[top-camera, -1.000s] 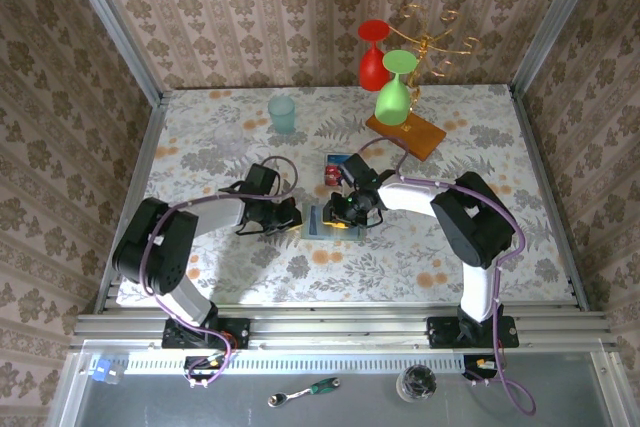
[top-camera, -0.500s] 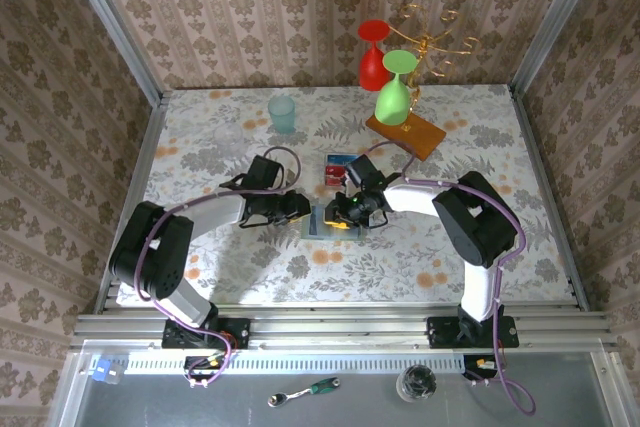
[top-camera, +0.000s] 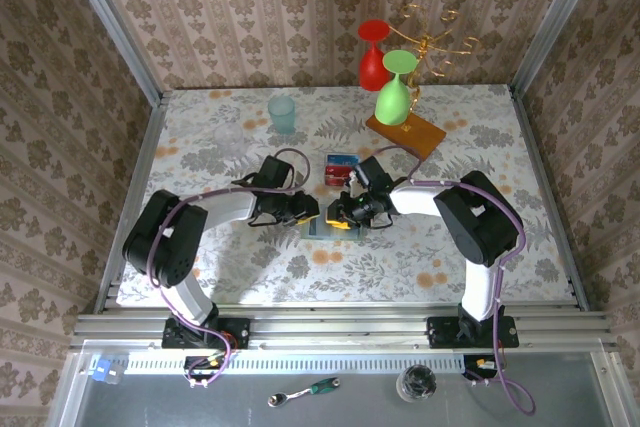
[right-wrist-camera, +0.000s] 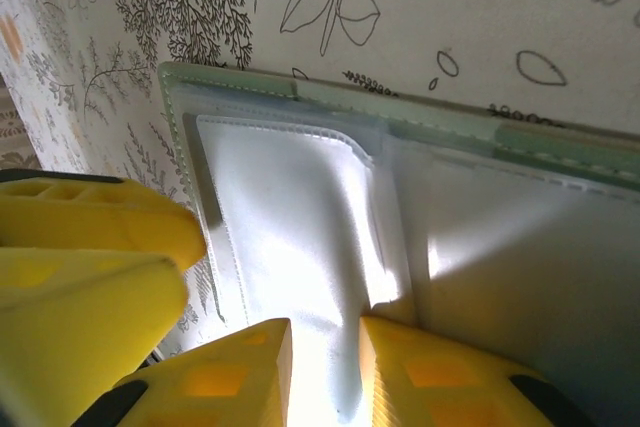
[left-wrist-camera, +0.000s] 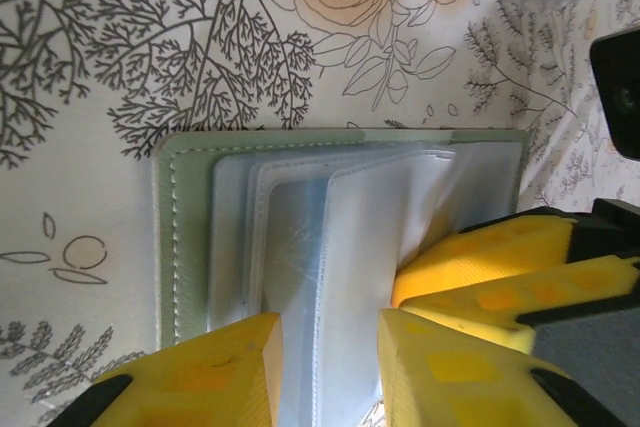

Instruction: Take the credit cards out of the card holder

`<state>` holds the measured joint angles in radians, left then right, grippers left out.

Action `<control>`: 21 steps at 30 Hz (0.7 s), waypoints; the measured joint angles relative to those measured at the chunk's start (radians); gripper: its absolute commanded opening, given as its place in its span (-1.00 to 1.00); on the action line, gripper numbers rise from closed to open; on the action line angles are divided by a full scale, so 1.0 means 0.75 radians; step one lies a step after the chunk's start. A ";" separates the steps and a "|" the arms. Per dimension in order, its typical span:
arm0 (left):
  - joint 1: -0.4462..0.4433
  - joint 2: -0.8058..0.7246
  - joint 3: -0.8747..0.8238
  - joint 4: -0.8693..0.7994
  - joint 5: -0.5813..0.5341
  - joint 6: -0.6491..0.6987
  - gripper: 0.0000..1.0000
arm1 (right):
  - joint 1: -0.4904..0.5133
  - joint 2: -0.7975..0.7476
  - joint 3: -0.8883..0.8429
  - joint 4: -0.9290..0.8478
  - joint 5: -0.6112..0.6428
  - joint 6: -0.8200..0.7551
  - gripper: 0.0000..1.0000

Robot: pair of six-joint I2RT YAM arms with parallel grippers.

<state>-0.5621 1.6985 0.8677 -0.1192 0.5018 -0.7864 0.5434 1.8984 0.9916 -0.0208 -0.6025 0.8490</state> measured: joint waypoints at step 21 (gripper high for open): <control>-0.020 0.071 0.059 -0.001 0.022 -0.014 -0.57 | -0.013 0.000 -0.025 0.054 -0.038 0.021 -0.47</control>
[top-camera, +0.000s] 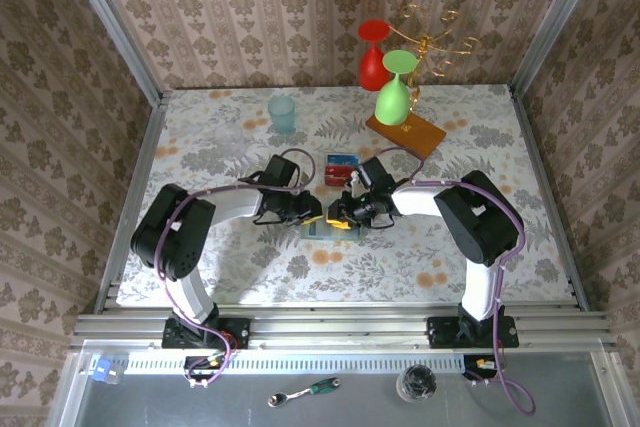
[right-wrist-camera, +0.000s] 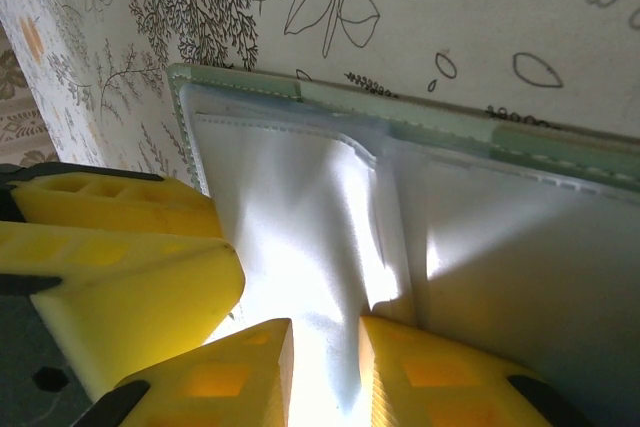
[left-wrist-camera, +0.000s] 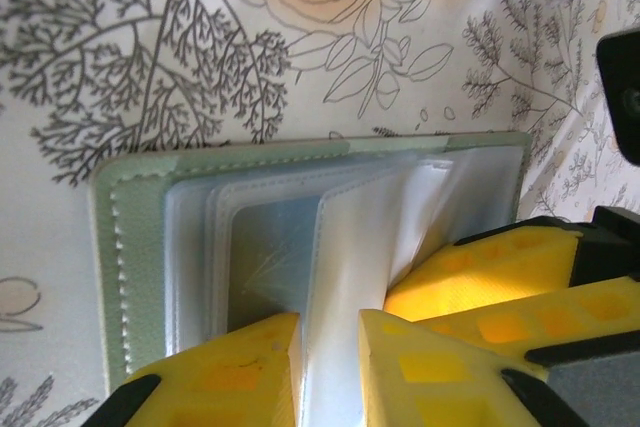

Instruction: Take the credit cards out of the card holder

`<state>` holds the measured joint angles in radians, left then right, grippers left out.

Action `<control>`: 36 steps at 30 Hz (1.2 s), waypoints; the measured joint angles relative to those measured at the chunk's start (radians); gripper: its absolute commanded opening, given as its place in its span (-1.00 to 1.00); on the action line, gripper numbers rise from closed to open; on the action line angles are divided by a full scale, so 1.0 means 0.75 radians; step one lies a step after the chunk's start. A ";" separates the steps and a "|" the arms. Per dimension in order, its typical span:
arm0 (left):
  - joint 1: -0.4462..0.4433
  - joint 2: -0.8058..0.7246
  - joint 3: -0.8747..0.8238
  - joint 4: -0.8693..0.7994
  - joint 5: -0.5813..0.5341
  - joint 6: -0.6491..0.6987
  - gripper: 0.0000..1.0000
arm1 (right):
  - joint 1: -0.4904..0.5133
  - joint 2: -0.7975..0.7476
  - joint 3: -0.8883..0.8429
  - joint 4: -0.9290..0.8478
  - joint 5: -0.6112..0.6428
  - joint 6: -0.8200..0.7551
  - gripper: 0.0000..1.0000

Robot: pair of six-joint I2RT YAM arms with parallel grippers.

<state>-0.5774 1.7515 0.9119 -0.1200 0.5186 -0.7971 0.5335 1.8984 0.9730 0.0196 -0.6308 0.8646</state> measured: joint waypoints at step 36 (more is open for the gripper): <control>-0.110 0.070 0.203 -0.051 0.012 -0.024 -0.41 | -0.130 -0.300 -0.074 -0.247 0.105 -0.147 -0.42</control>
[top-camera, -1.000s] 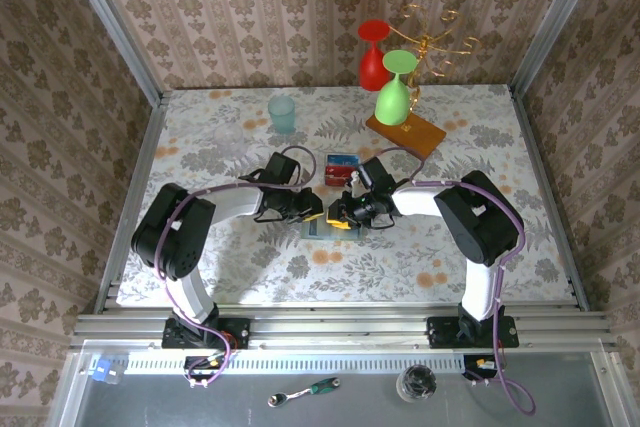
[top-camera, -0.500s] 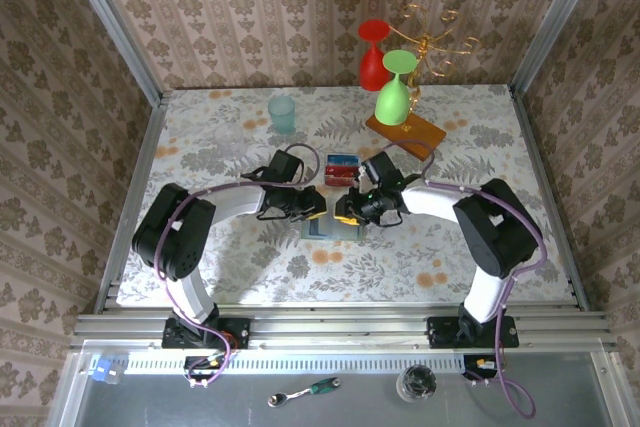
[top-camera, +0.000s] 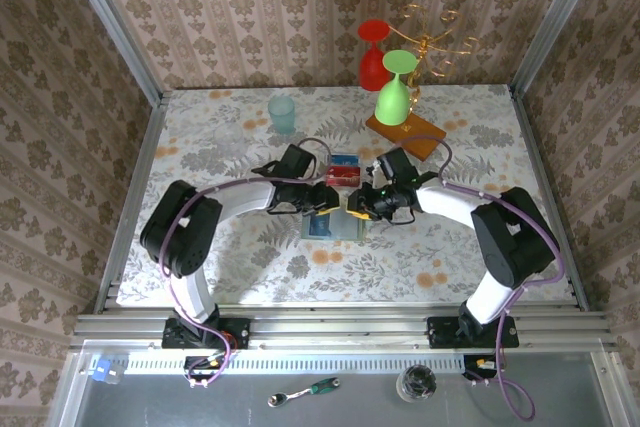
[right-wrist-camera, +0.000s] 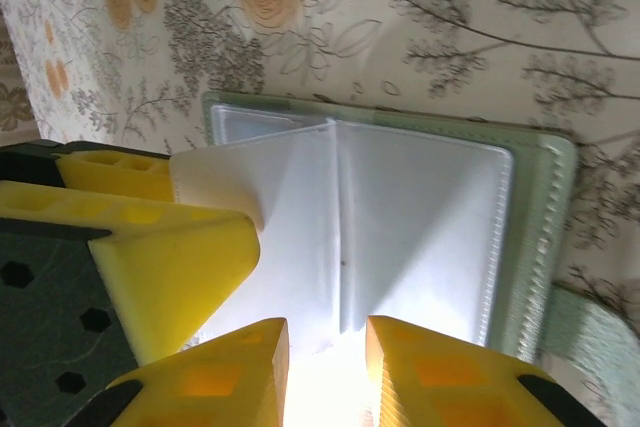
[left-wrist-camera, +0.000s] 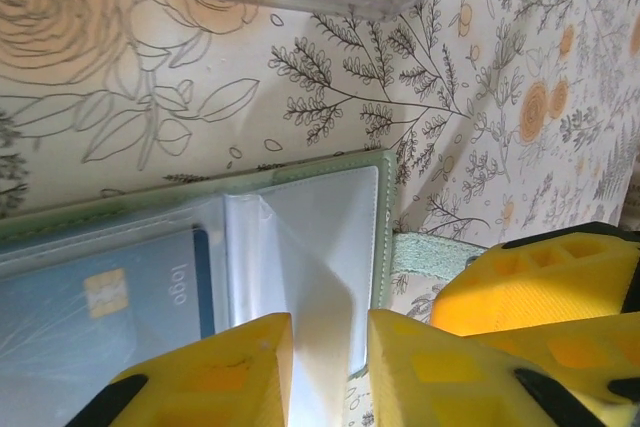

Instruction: Take the credit cards out of the card holder

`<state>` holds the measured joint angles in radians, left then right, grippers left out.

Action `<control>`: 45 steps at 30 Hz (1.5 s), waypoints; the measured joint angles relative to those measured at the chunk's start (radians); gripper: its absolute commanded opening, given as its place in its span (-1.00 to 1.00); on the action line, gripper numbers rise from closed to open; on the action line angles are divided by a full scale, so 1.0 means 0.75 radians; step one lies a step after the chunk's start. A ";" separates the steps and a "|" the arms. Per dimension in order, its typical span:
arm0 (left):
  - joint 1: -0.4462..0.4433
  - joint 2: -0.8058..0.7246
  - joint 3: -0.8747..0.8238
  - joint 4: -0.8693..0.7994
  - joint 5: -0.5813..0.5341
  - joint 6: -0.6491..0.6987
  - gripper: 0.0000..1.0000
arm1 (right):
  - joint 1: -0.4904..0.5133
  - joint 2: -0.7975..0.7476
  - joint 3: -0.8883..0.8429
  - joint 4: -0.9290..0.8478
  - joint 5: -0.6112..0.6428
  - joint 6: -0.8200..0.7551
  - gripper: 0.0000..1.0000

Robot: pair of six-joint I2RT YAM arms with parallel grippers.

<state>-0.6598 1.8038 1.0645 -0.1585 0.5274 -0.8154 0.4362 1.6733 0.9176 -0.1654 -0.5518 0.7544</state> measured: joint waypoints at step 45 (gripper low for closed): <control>0.078 0.085 0.011 0.011 0.072 0.003 -0.34 | 0.061 -0.003 0.074 -0.066 0.047 0.011 -0.38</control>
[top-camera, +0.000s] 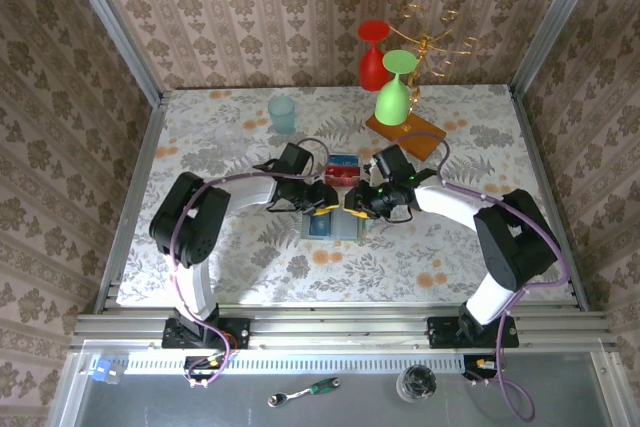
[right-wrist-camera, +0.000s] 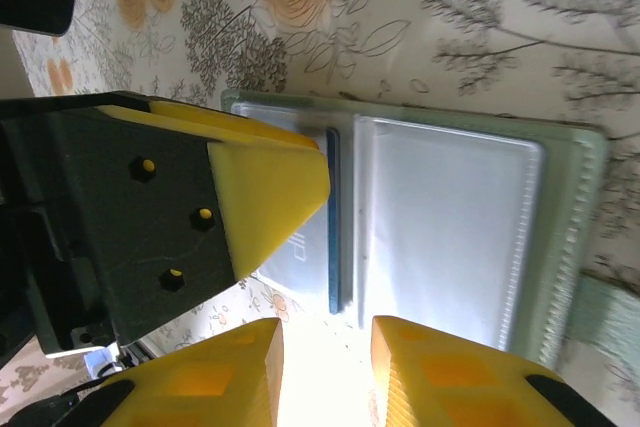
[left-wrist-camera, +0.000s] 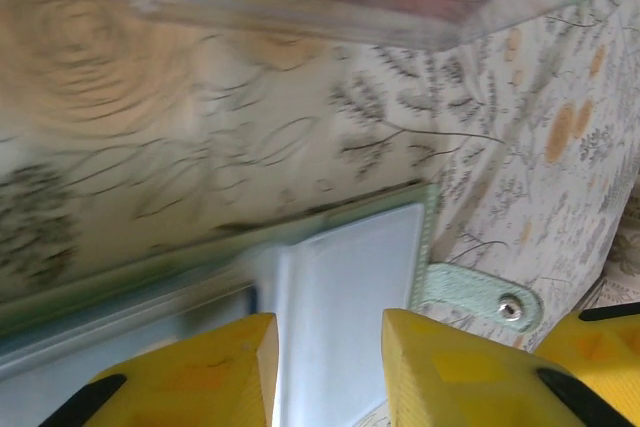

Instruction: Take the credit cards out of the card holder

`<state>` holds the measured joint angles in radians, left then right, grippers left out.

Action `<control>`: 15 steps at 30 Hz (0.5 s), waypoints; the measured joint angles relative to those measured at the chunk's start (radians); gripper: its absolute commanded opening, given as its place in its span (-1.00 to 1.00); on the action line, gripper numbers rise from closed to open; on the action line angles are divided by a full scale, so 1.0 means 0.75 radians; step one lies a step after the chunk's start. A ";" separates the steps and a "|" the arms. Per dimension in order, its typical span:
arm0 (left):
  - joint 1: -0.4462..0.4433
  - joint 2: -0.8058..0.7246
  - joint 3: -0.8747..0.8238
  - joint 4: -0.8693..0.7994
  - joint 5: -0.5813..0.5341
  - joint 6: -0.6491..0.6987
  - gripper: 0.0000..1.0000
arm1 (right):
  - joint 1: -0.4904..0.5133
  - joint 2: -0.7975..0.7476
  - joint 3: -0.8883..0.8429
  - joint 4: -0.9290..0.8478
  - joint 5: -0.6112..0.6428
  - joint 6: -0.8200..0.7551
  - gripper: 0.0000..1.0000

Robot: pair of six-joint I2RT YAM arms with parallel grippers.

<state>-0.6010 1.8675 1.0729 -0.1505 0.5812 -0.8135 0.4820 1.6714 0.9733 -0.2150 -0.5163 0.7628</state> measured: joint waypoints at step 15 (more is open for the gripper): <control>0.151 -0.246 -0.292 0.050 0.004 0.034 -0.44 | 0.143 0.252 0.239 -0.025 0.017 0.031 -0.38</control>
<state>-0.4877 1.6829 0.8536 -0.1131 0.5842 -0.7879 0.5892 1.8606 1.1526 -0.2337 -0.5034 0.7860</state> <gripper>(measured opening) 0.293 0.308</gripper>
